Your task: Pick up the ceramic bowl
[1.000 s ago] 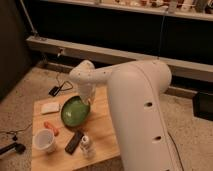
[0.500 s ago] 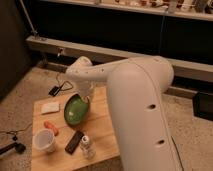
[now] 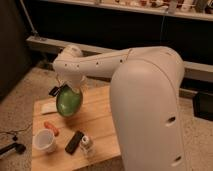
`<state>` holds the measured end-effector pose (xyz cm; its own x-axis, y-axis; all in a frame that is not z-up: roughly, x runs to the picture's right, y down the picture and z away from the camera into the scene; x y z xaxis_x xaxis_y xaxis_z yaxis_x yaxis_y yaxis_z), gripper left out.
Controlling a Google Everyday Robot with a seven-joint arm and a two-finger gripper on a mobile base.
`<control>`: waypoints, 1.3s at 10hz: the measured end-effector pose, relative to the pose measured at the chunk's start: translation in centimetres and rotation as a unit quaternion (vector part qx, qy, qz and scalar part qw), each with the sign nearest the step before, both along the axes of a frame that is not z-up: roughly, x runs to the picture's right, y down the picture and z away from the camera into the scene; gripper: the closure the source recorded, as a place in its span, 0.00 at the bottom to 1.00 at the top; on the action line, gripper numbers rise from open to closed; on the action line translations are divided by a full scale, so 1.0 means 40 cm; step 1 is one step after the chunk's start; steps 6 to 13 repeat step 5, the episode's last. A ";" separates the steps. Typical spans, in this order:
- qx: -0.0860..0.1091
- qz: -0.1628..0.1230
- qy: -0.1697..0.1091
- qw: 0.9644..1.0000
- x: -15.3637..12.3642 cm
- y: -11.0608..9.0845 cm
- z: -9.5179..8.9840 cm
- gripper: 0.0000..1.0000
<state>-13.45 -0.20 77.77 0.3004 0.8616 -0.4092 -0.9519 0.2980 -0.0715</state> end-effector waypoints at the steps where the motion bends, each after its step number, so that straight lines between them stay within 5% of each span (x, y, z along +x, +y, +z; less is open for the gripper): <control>1: 0.013 0.001 0.014 1.000 0.002 -0.015 -0.029 1.00; 4: 0.037 0.022 0.032 0.999 0.000 -0.050 -0.088 1.00; 13: 0.039 0.024 0.033 0.998 0.001 -0.053 -0.092 1.00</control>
